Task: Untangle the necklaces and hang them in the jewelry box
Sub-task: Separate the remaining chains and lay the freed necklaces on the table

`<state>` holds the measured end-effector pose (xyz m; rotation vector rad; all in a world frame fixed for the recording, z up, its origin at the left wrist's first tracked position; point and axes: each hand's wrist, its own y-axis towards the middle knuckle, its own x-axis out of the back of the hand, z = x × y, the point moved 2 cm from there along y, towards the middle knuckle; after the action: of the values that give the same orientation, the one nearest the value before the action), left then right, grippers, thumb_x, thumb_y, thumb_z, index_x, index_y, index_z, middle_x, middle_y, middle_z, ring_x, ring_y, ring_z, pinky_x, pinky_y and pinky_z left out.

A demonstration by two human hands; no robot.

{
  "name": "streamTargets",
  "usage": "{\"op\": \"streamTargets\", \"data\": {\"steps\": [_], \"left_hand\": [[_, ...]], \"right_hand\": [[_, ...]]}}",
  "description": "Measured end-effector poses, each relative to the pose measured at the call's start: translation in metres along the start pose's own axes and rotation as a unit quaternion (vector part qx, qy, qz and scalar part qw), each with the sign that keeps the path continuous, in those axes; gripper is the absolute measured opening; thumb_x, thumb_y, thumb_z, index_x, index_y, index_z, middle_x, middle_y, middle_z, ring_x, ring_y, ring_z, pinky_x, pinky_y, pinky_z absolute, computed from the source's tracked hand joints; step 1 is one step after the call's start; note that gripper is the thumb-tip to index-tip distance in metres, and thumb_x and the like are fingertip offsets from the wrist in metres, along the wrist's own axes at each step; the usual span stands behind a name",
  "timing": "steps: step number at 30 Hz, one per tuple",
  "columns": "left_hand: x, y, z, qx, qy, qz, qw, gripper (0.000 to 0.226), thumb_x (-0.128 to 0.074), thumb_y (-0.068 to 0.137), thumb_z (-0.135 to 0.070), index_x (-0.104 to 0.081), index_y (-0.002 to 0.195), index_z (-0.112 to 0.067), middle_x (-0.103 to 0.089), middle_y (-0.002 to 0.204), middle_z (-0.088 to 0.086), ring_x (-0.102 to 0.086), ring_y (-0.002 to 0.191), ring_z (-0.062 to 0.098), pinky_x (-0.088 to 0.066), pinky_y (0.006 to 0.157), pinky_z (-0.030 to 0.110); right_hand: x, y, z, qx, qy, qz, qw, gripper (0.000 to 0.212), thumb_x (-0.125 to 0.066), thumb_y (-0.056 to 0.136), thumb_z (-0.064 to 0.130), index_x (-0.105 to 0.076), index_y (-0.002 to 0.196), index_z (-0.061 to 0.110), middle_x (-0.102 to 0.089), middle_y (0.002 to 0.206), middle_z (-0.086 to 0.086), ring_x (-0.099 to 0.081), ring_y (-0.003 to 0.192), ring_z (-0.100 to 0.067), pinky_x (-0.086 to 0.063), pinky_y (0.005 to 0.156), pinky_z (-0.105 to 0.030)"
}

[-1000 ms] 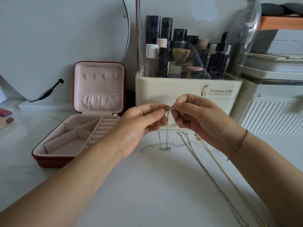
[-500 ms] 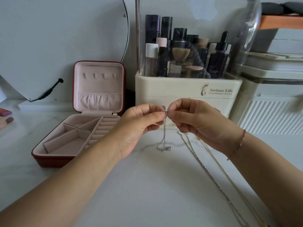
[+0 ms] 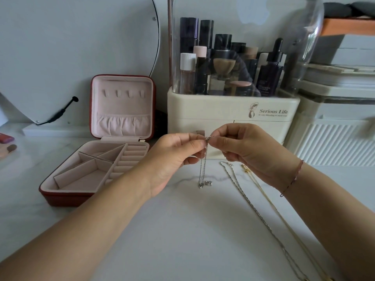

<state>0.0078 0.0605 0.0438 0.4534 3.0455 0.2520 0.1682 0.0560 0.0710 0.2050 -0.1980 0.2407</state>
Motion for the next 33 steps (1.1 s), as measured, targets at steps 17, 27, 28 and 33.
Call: {"op": "streamTargets", "data": {"steps": [17,27,28,33], "left_hand": [[0.0032,0.0002,-0.0022,-0.011,0.049,-0.029,0.998,0.002,-0.071,0.078,-0.020,-0.071,0.079,-0.019,-0.065,0.070,-0.002,-0.059,0.071,0.007,-0.047,0.080,0.025],[-0.0047,0.0020,0.0009,0.067,-0.065,0.050,0.994,0.020,-0.054,0.072,-0.024,-0.063,0.082,-0.010,-0.063,0.070,-0.001,-0.058,0.067,0.008,-0.045,0.068,0.024],[-0.0053,0.0019,0.0008,0.069,-0.077,0.057,0.993,0.019,-0.054,0.075,-0.022,-0.062,0.086,-0.009,-0.062,0.071,-0.001,-0.058,0.068,0.008,-0.046,0.068,0.024],[-0.0032,0.0016,0.0013,0.035,-0.086,0.031,0.995,0.016,-0.050,0.093,-0.013,-0.065,0.092,-0.007,-0.066,0.079,0.001,-0.062,0.076,0.011,-0.046,0.074,0.025]], "right_hand": [[-0.0018,-0.0039,0.0010,0.036,-0.137,-0.047,0.989,0.008,-0.071,0.083,0.017,-0.070,0.075,0.014,-0.058,0.066,-0.003,-0.045,0.062,-0.010,-0.038,0.065,-0.016],[-0.0075,-0.0046,0.0052,0.004,-0.022,0.024,0.999,0.005,-0.055,0.087,-0.004,-0.056,0.085,0.001,-0.055,0.052,0.015,-0.036,0.055,-0.011,-0.028,0.055,-0.022],[-0.0078,-0.0045,0.0046,-0.006,-0.007,0.029,1.000,0.006,-0.055,0.087,-0.003,-0.056,0.085,0.002,-0.054,0.053,0.014,-0.034,0.056,-0.012,-0.029,0.056,-0.023],[-0.0041,-0.0039,0.0022,-0.038,0.023,0.036,0.998,0.013,-0.061,0.084,0.002,-0.057,0.074,0.010,-0.046,0.062,-0.002,-0.034,0.060,-0.014,-0.031,0.060,-0.026]]}}
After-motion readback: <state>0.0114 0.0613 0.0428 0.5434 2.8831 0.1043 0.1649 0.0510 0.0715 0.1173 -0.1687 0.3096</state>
